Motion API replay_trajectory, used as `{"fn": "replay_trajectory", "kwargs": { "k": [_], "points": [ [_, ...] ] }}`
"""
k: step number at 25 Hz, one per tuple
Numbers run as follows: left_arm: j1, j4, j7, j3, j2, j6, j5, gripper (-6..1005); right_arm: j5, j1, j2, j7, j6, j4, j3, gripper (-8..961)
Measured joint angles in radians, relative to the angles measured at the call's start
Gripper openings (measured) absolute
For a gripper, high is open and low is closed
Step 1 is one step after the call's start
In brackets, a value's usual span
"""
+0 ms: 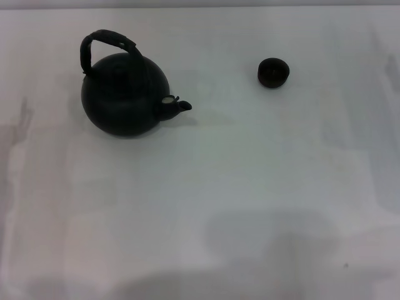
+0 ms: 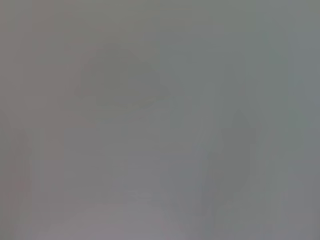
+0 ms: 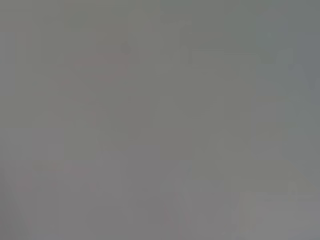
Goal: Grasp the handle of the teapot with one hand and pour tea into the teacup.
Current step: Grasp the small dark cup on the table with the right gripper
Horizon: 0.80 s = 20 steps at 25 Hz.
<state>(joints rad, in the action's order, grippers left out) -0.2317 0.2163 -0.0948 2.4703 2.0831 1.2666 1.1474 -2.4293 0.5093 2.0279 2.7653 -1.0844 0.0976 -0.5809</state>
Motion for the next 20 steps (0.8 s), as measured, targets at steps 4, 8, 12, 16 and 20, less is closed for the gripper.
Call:
{"fn": "replay_trajectory", "kwargs": {
  "k": [4,8,12,16,20],
  "points": [
    [-0.007,0.0,-0.01,0.002,-0.001,-0.005,0.0,887,0.0,0.0,0.0,-0.006,0.04,-0.003,0.001,829],
    [-0.014,0.0,-0.012,0.004,-0.003,-0.005,0.0,888,-0.001,0.001,0.0,-0.01,0.039,0.0,0.0,828],
    [-0.017,0.0,-0.02,0.017,-0.003,-0.006,0.0,888,0.035,0.007,-0.001,-0.066,0.038,0.001,-0.01,828],
    [-0.017,-0.001,-0.023,0.021,-0.003,-0.009,0.0,887,0.201,0.009,-0.007,-0.213,0.023,-0.054,-0.014,827],
    [-0.017,-0.001,-0.024,0.026,-0.002,-0.01,0.0,887,0.443,0.025,-0.009,-0.384,0.016,-0.159,-0.021,827]
  ]
}}
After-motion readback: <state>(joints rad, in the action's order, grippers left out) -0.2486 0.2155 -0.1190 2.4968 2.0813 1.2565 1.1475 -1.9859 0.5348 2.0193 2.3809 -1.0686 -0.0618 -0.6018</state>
